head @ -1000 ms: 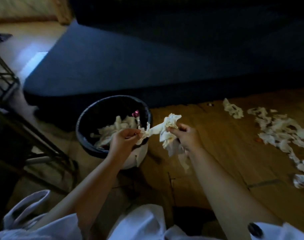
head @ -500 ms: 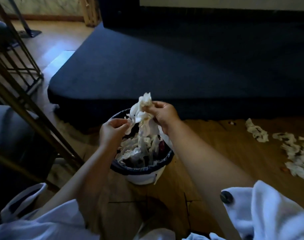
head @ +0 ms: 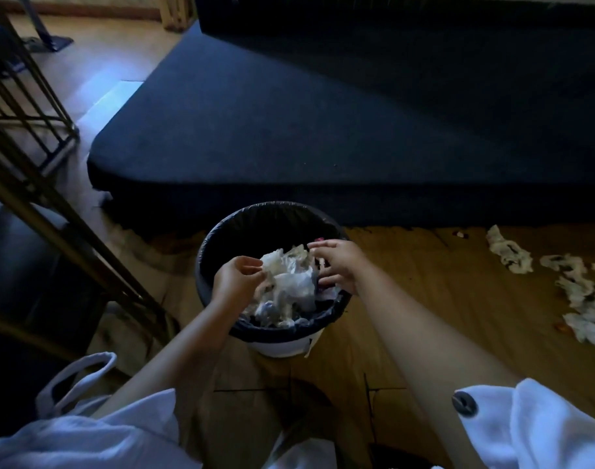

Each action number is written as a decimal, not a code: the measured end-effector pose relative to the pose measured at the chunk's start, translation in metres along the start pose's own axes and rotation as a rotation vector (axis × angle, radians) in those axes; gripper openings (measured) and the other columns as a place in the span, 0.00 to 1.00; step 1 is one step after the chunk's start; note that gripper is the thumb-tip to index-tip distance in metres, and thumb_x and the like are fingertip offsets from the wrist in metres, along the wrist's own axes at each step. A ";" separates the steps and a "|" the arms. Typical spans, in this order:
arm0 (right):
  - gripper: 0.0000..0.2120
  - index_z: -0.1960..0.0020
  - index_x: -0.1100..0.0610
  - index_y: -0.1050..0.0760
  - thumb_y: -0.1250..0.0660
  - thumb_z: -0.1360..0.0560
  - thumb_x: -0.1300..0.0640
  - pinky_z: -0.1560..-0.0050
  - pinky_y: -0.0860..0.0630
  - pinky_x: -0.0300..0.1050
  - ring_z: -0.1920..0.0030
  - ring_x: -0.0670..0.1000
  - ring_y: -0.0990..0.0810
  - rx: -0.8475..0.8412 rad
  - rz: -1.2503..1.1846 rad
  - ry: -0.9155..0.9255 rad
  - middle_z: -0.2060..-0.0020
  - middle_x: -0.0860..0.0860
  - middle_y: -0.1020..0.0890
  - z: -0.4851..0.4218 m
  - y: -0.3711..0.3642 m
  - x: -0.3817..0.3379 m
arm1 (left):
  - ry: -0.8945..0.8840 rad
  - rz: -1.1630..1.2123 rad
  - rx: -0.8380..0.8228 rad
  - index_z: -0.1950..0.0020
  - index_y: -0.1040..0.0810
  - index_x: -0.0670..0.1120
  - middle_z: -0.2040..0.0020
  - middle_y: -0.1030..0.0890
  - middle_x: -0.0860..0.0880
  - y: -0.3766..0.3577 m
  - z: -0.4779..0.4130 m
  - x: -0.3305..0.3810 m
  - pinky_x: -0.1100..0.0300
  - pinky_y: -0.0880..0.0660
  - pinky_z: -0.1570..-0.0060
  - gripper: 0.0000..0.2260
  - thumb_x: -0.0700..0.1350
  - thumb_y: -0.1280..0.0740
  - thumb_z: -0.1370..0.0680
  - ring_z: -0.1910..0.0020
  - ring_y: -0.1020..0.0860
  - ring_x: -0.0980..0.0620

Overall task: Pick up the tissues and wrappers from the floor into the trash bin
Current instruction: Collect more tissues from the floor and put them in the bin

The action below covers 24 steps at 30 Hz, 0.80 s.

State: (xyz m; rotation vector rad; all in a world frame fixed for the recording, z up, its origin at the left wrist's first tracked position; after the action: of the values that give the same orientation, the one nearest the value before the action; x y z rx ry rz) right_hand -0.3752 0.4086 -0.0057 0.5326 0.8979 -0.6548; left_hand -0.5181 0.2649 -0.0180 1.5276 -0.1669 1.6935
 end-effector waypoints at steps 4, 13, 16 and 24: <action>0.09 0.46 0.62 0.23 0.38 0.23 0.64 0.64 0.25 0.40 0.60 0.49 0.24 0.248 0.010 0.172 0.54 0.57 0.21 0.006 0.048 0.000 | -0.020 0.024 -0.014 0.47 0.21 0.44 0.59 0.20 0.52 -0.011 0.007 0.003 0.69 0.28 0.71 0.09 0.42 0.30 0.26 0.64 0.23 0.59; 0.16 0.44 0.57 0.23 0.26 0.31 0.56 0.55 0.23 0.43 0.53 0.48 0.22 0.271 0.043 0.266 0.53 0.49 0.23 0.031 0.076 0.062 | -0.090 -0.014 -0.142 0.42 0.24 0.45 0.48 0.20 0.47 -0.059 0.040 0.013 0.66 0.25 0.61 0.12 0.44 0.31 0.24 0.52 0.22 0.53; 0.12 0.48 0.59 0.20 0.26 0.32 0.61 0.55 0.23 0.38 0.56 0.48 0.21 0.258 0.221 0.353 0.54 0.53 0.19 0.032 0.064 0.056 | -0.120 -0.035 -0.113 0.39 0.25 0.45 0.46 0.21 0.47 -0.058 0.045 0.019 0.69 0.28 0.64 0.14 0.48 0.34 0.23 0.53 0.24 0.55; 0.09 0.48 0.62 0.20 0.31 0.28 0.63 0.51 0.21 0.41 0.53 0.51 0.19 0.155 0.151 0.401 0.53 0.56 0.17 0.022 0.024 0.007 | -0.179 0.008 -0.041 0.37 0.27 0.42 0.46 0.21 0.47 -0.025 0.047 0.029 0.61 0.27 0.53 0.17 0.51 0.40 0.21 0.45 0.23 0.49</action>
State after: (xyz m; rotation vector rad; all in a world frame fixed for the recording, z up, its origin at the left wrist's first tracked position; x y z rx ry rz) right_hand -0.3428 0.4081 0.0036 0.8830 1.1742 -0.4891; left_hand -0.4638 0.2664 0.0087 1.6492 -0.2995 1.5496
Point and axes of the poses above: each hand's wrist, its own z-axis away from the middle knuckle, its own y-axis out of the back of the hand, x = y × z, the point moved 8 cm from there along -z, towards the middle knuckle
